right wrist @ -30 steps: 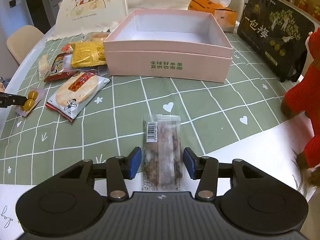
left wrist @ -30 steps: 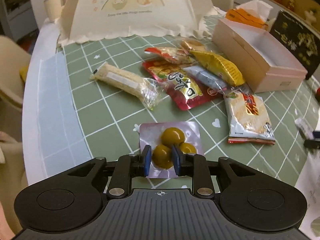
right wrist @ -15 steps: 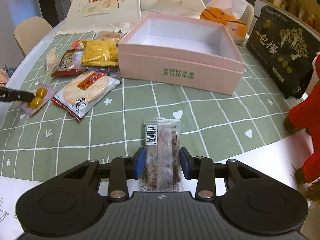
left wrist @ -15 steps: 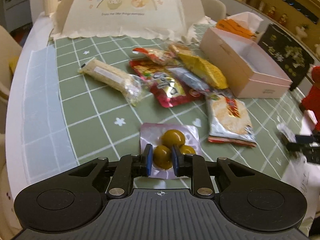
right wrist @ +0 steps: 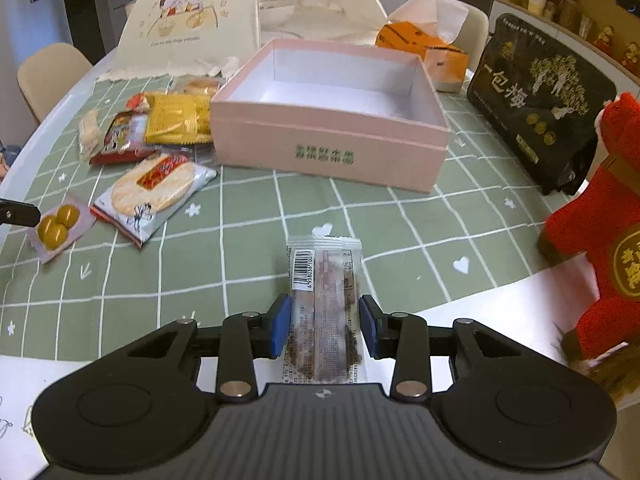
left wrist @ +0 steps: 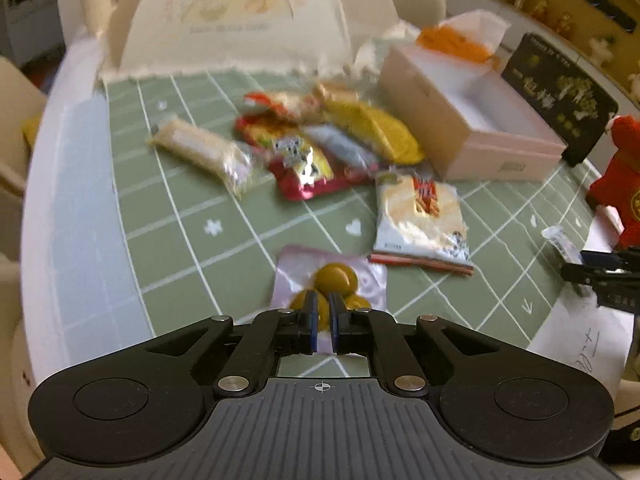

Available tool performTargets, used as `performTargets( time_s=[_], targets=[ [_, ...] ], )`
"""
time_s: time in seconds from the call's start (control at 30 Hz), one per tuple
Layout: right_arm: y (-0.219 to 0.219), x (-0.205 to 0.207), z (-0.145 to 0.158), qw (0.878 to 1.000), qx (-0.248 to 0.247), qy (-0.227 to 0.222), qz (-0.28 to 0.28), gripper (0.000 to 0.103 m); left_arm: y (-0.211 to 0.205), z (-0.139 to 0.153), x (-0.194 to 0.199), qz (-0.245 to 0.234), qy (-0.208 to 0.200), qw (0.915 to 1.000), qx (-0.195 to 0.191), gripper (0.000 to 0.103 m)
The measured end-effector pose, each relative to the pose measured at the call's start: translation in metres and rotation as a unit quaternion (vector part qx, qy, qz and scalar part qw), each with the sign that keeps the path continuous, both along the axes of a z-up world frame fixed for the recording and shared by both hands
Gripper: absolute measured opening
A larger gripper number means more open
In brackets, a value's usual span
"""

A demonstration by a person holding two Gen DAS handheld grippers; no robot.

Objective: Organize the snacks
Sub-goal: 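Lift the candy tray with left tool while right lifts the brown snack bar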

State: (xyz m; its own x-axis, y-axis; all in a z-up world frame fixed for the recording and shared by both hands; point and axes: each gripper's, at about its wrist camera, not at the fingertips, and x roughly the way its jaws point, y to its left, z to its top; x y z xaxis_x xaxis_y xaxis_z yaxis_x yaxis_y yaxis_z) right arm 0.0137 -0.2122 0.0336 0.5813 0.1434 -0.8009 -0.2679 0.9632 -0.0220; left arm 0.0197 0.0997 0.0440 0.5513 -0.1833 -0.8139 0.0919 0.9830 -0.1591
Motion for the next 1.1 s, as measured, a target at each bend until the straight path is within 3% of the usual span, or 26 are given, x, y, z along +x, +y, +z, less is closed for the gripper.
performTargets(
  time_s=[0.07,0.1,0.23,0.33,0.47,0.63,0.73,0.83,0.97,1.1],
  targets=[
    [0.004,0.000,-0.004,1.000,-0.002,0.007,0.003,0.042,0.001,0.003,-0.002,-0.017,-0.011,0.9995,-0.024,0.014],
    [0.006,0.000,-0.007,1.000,-0.002,0.011,0.004,0.043,-0.002,0.006,-0.005,-0.024,-0.024,0.9993,-0.017,0.014],
    [0.011,0.001,-0.012,1.000,-0.008,0.013,0.004,0.053,-0.027,0.001,-0.005,-0.068,-0.023,0.9956,0.061,0.014],
    [0.009,0.003,-0.013,1.000,-0.007,0.012,-0.002,0.059,-0.041,-0.012,-0.003,-0.087,-0.008,0.9916,0.095,0.027],
    [0.006,0.003,-0.015,1.000,-0.001,0.011,-0.013,0.065,-0.044,-0.015,-0.003,-0.101,-0.004,0.9918,0.078,0.051],
    [0.003,0.003,-0.016,1.000,0.005,0.008,-0.018,0.066,-0.040,-0.010,0.002,-0.083,0.000,0.9948,0.058,0.050],
    [0.003,0.002,-0.016,1.000,0.007,0.006,-0.019,0.066,-0.037,-0.007,0.006,-0.056,-0.010,0.9943,0.090,0.048],
    [0.003,0.002,-0.016,1.000,0.007,0.004,-0.019,0.068,-0.032,-0.010,0.012,-0.044,-0.007,0.9925,0.114,0.054],
    [0.001,0.002,-0.017,1.000,0.007,0.001,-0.023,0.073,-0.029,-0.016,0.018,-0.049,0.003,0.9935,0.103,0.059],
    [0.000,0.002,-0.018,1.000,0.011,0.001,-0.027,0.073,-0.018,-0.023,0.021,-0.033,0.006,0.9978,0.058,0.063]
  ],
)
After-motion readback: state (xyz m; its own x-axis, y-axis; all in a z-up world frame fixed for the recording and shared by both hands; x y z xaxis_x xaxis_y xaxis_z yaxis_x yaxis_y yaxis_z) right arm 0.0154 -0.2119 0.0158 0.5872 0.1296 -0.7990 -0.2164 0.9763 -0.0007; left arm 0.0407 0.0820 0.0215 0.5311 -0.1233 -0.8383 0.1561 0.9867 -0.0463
